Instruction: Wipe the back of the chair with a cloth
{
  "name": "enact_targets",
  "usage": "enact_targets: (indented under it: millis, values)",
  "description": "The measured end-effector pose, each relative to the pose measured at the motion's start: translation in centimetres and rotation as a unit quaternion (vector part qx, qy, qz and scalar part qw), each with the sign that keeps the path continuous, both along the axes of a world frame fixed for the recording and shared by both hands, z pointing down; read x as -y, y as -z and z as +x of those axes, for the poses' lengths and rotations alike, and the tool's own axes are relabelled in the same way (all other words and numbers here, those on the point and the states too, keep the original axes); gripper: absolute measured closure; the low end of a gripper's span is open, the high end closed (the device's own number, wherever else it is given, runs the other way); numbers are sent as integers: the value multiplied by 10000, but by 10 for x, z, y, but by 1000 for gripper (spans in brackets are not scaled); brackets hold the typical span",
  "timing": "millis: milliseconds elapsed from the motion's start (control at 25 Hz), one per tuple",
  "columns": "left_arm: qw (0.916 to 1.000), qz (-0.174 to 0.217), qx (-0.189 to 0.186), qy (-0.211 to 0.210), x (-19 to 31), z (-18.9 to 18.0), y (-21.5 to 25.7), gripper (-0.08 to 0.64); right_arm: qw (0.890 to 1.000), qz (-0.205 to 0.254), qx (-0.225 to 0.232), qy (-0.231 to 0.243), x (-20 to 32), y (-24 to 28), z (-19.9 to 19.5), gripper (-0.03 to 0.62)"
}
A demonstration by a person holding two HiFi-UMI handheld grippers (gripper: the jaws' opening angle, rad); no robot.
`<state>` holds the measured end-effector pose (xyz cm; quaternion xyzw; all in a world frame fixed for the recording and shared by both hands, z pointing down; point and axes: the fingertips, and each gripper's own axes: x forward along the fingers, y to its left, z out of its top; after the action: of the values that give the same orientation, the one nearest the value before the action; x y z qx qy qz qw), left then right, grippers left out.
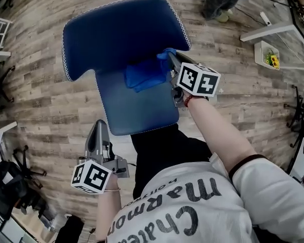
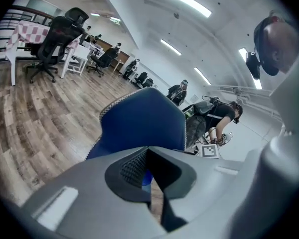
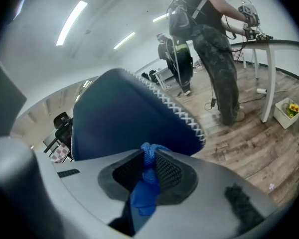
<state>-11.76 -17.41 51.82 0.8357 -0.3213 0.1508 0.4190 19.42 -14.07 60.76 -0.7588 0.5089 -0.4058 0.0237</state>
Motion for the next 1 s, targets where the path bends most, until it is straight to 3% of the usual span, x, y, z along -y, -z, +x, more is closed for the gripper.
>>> enact_targets:
  millis: [120,400,640,800,880,1000]
  values:
    - [9998,-127,31,132,14,-18,-14,552,9990,-98,1,443,23,-9,-31,523]
    - [9990,-386,-42,-204,55,-33,-34,552,9919,-247,176,1235,108,-32,-120,522]
    - [9976,-663,74,-201,85,-64,-50,552,9756,-199,239,2174,170,-40,-200,522]
    - [9964,-773,56,-352,102,-78,-64,552,9548,-147,780,2866,198,-48,-255,523]
    - [9950,-885,88,-457,105,-78,-73,552,9465,-114,840,3115,205,-48,-268,523]
    - [9935,-982,61,-570,107,-67,-80,552,9505,-107,545,3056,211,-50,-255,522]
